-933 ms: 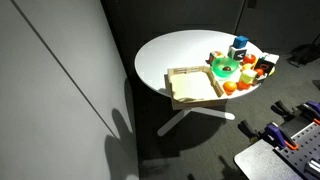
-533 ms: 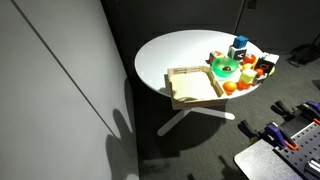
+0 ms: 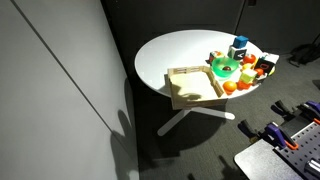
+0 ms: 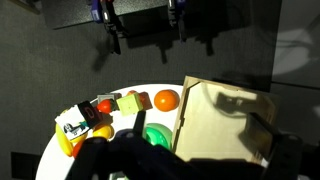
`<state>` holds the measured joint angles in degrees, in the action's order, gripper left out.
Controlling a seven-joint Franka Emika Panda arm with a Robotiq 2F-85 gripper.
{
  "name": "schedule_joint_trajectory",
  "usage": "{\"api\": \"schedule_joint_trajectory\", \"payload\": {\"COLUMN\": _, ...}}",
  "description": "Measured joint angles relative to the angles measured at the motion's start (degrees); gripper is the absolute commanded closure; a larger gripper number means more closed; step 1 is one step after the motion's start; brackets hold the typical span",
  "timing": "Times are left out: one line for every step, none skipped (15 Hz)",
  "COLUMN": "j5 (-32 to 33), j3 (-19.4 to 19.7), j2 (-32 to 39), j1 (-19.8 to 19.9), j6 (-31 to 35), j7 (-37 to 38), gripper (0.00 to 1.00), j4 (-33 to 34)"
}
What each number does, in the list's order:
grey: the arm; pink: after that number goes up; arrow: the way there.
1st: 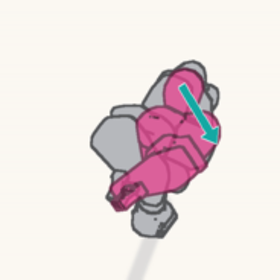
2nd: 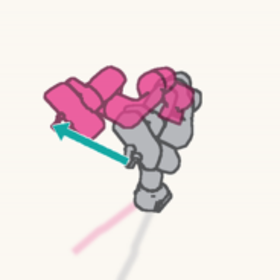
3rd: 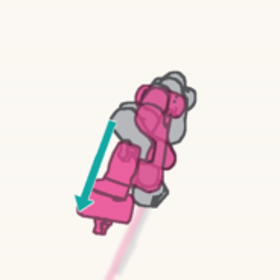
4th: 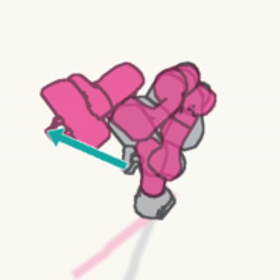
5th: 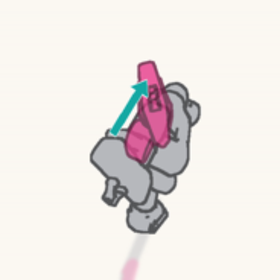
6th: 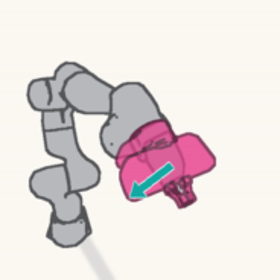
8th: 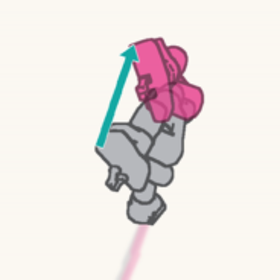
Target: Put the blue block in the green bowl
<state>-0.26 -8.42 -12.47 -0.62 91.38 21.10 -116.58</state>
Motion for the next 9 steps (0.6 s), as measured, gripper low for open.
{"api": "schedule_joint_trajectory", "payload": {"j5": -0.5, "j3": 0.5, "j2": 0.4, "j1": 0.0, "j6": 0.0, "j7": -0.3, "gripper": 0.0, "j4": 0.3}}
{"api": "schedule_joint_trajectory", "payload": {"j5": -1.0, "j3": 1.0, "j2": 0.8, "j1": 0.0, "j6": 0.0, "j7": -0.9, "gripper": 0.0, "j4": 0.5}}
{"api": "schedule_joint_trajectory", "payload": {"j5": -1.6, "j3": 1.4, "j2": 1.3, "j1": 0.0, "j6": 0.0, "j7": -1.4, "gripper": 0.0, "j4": 0.8}}
{"api": "schedule_joint_trajectory", "payload": {"j5": -2.3, "j3": 1.9, "j2": 1.9, "j1": 0.0, "j6": 0.0, "j7": -2.0, "gripper": 0.0, "j4": 1.1}}
{"api": "schedule_joint_trajectory", "payload": {"j5": -2.9, "j3": 2.4, "j2": 2.5, "j1": 0.0, "j6": 0.1, "j7": -2.7, "gripper": 0.0, "j4": 1.3}}
{"api": "schedule_joint_trajectory", "payload": {"j5": -3.5, "j3": 2.9, "j2": 3.1, "j1": 0.0, "j6": 0.1, "j7": -3.5, "gripper": 0.0, "j4": 1.5}}
{"api": "schedule_joint_trajectory", "payload": {"j5": -4.2, "j3": 3.3, "j2": 3.7, "j1": 0.0, "j6": 0.1, "j7": -4.4, "gripper": 0.0, "j4": 1.6}}
{"api": "schedule_joint_trajectory", "payload": {"j5": -5.0, "j3": 3.8, "j2": 4.3, "j1": 0.0, "j6": 0.1, "j7": -5.3, "gripper": 0.0, "j4": 1.8}}
{"api": "schedule_joint_trajectory", "payload": {"j5": -5.7, "j3": 4.2, "j2": 4.9, "j1": 0.0, "j6": 0.1, "j7": -6.2, "gripper": 0.0, "j4": 2.0}}
